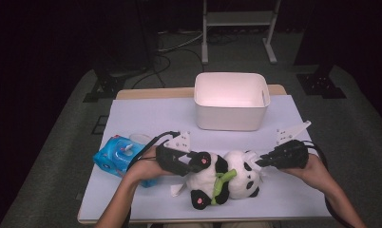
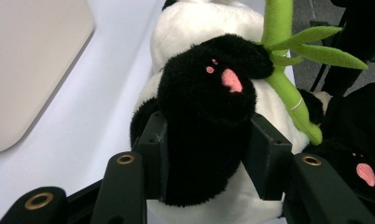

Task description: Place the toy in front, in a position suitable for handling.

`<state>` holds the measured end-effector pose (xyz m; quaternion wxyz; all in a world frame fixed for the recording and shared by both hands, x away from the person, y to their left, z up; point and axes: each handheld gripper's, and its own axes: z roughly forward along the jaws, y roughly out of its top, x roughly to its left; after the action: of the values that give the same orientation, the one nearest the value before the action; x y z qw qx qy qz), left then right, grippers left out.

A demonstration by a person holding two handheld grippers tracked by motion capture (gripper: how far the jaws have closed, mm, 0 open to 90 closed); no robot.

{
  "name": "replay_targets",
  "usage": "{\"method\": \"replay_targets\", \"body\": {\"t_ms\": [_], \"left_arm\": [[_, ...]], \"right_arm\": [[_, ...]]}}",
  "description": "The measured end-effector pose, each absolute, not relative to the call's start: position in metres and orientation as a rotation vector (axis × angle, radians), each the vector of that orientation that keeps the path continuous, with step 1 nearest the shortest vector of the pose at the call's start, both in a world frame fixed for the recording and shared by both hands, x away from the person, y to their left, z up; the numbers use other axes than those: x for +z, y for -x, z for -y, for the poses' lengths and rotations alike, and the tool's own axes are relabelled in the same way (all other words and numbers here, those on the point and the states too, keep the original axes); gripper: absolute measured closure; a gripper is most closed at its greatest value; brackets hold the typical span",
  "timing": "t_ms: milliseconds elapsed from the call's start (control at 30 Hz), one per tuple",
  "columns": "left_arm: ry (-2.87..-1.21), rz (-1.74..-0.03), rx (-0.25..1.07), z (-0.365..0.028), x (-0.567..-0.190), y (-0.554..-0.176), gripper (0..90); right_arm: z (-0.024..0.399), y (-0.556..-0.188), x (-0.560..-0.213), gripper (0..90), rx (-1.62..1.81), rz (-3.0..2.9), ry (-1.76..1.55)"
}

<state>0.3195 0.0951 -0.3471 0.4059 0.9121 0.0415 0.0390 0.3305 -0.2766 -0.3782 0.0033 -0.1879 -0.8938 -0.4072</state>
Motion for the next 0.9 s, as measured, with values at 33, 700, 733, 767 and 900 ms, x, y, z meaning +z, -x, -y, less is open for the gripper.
{"method": "replay_targets", "body": {"t_ms": [33,700,733,767,900], "left_arm": [[-2.302,-0.102,0.100,-0.095,-0.347,-0.320,55.3],[-2.311,-0.062,0.136,-0.087,-0.344,-0.315,54.5],[-2.303,-0.069,0.137,-0.089,-0.344,-0.315,52.2],[-2.298,-0.075,0.138,-0.091,-0.345,-0.315,52.2],[-2.288,-0.089,0.153,-0.094,-0.345,-0.314,46.3]], "right_arm": [[0.278,-0.332,-0.380,81.9,-1.277,2.796,0.599],[0.188,-0.332,-0.345,82.1,-1.182,2.910,0.288],[0.190,-0.333,-0.348,82.5,-1.184,2.900,0.304],[0.190,-0.333,-0.348,82.5,-1.184,2.900,0.304],[0.194,-0.333,-0.352,82.7,-1.189,2.891,0.320]]}}
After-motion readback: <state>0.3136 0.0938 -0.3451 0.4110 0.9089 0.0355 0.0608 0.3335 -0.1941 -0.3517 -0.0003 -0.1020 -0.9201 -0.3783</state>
